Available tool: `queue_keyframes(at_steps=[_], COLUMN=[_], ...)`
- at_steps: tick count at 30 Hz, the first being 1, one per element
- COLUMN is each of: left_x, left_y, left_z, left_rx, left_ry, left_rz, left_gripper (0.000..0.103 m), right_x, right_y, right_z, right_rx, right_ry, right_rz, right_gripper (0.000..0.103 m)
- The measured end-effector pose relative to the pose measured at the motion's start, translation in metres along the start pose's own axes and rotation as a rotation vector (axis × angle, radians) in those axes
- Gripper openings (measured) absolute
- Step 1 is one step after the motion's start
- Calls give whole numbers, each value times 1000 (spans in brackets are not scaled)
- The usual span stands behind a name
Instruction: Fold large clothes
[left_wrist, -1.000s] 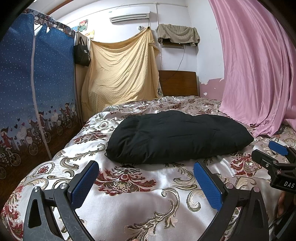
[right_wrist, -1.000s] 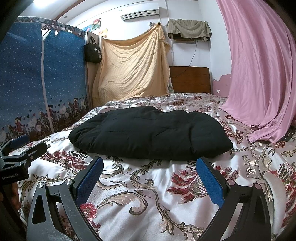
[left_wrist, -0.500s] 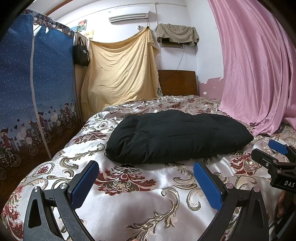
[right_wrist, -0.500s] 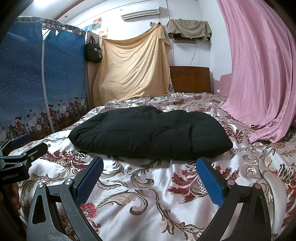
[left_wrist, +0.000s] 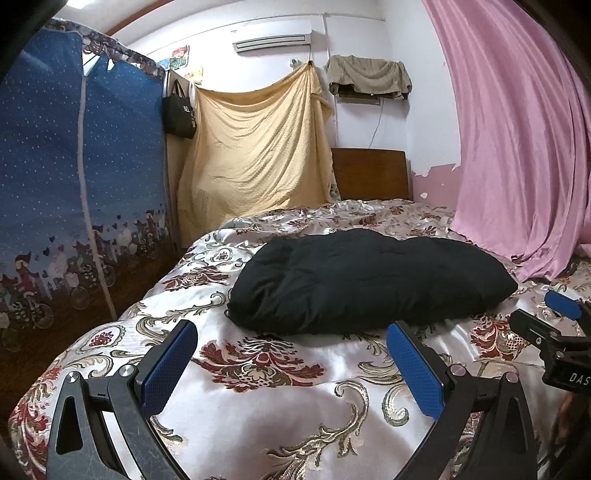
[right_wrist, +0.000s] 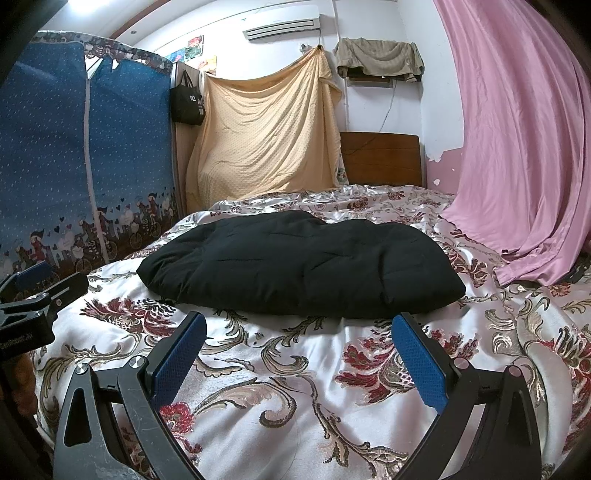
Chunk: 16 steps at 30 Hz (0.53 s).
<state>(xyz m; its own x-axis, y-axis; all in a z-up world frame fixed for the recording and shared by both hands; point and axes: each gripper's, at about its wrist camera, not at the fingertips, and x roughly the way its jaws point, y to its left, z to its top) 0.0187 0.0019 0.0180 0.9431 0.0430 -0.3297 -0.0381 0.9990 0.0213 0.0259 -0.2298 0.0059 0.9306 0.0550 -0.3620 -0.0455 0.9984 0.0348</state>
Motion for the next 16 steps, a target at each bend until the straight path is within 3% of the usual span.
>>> queue_keyframes(at_steps=[16], left_x=[3], left_y=[1], left_z=[-2], left_rx=[1], left_ry=[6], left_rz=[-4], left_gripper=[103], right_x=[0], right_y=[1], right_z=[0], right_rx=[0], right_ry=[2], right_rz=[0], right_gripper=[99])
